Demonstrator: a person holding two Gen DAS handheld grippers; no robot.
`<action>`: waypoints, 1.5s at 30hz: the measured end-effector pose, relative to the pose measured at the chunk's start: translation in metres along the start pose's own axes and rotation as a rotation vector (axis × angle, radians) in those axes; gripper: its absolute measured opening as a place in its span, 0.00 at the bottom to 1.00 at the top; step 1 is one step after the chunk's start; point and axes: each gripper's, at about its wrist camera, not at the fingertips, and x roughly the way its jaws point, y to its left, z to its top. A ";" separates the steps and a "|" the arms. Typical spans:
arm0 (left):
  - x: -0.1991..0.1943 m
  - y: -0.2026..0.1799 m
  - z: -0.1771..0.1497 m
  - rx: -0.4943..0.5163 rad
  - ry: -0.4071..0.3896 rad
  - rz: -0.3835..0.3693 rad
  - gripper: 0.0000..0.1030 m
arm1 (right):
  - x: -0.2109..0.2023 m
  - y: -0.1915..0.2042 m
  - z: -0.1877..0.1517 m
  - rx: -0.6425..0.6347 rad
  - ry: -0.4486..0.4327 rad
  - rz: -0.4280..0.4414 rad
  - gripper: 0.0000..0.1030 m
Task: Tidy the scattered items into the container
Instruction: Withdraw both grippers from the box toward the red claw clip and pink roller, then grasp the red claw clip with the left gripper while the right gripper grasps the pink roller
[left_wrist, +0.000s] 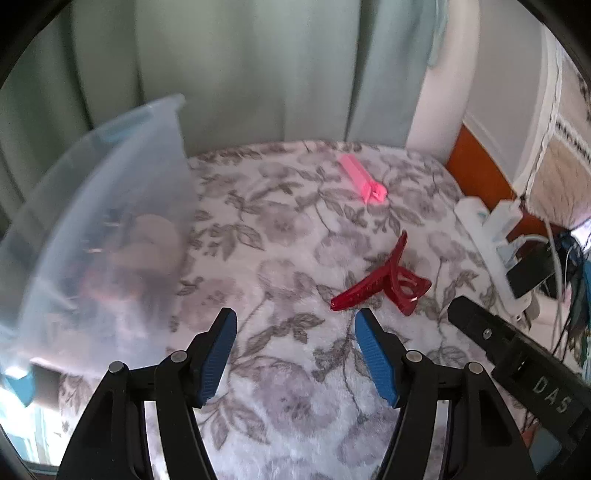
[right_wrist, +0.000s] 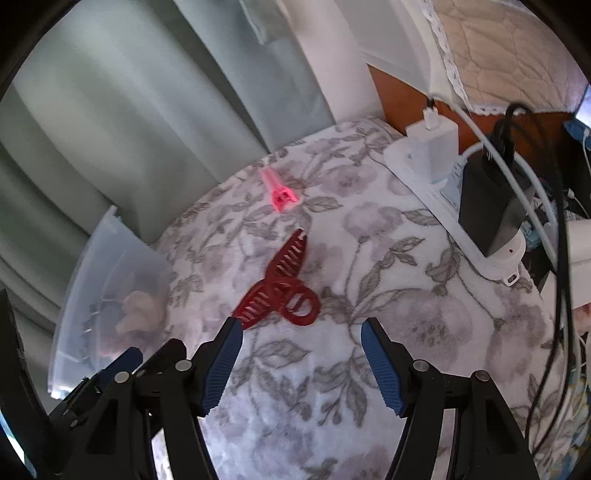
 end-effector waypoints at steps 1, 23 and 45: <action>0.006 -0.002 0.000 0.021 0.005 -0.009 0.66 | 0.004 -0.003 0.001 0.011 0.001 -0.009 0.69; 0.041 -0.050 0.006 0.346 -0.097 -0.290 0.71 | 0.024 -0.022 0.023 0.068 -0.059 -0.007 0.69; 0.082 -0.053 0.039 0.265 -0.144 -0.188 0.62 | 0.060 -0.019 0.036 0.055 -0.025 -0.025 0.69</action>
